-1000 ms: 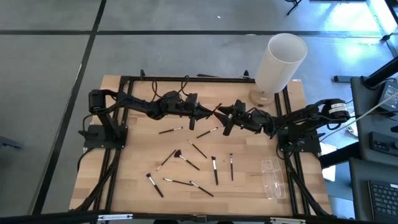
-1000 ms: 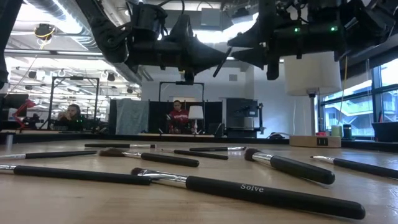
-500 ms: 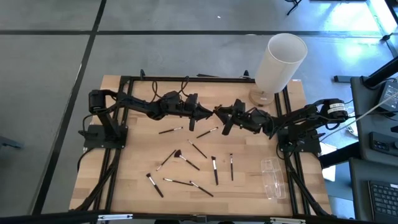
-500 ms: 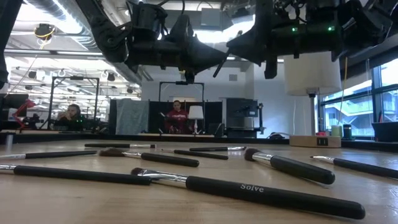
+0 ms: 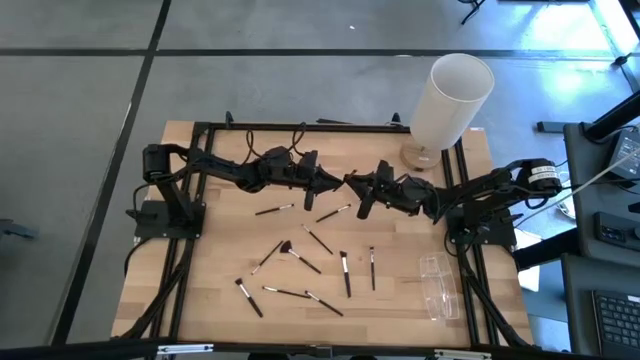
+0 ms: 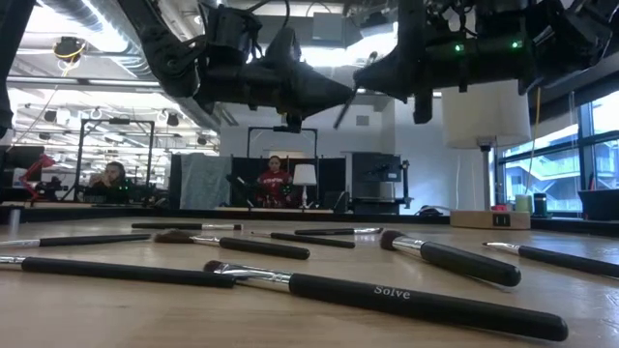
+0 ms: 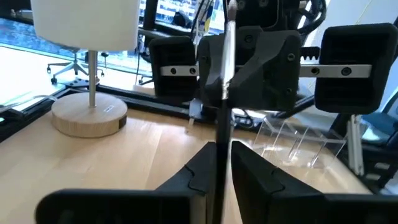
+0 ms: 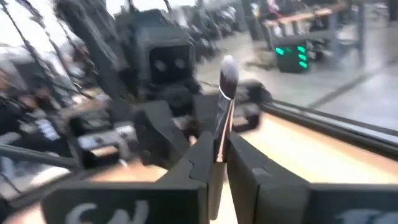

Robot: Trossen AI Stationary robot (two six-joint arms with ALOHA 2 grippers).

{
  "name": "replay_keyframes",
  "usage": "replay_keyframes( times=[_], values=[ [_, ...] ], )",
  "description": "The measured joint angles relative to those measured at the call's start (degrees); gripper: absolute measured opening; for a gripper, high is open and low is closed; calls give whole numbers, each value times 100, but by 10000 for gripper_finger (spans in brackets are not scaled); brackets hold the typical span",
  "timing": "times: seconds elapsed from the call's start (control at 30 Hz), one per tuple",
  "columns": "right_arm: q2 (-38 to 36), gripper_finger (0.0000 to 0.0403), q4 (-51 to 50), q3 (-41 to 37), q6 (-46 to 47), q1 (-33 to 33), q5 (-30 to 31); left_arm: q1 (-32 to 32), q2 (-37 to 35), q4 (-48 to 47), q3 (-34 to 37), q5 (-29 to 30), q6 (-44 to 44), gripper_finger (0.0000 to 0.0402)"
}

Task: Put items in baskets/containers
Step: Put the foundation brush into the left section of the transparent organizer

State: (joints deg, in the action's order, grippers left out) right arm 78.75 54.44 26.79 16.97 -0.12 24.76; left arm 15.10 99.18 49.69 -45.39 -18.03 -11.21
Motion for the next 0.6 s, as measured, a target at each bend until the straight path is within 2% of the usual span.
replay_keyframes(
  times=[0.17, 0.37, 0.47, 0.6],
  values=[
    [-708, 38, -1748, 242, 193, 8, 137, 41, 0, -421, 0, -8, 364, 78],
    [-1722, 32, -5472, 1185, 827, 374, 113, 142, 0, -673, 0, 8, 383, 122],
    [-1982, 42, -7340, 1762, 1555, 828, 252, 216, -2, -934, 0, 18, 523, 137],
    [-2124, 43, -8908, 2415, 2572, 1824, 872, 313, 0, -1106, 0, 49, 601, 147]
  ],
)
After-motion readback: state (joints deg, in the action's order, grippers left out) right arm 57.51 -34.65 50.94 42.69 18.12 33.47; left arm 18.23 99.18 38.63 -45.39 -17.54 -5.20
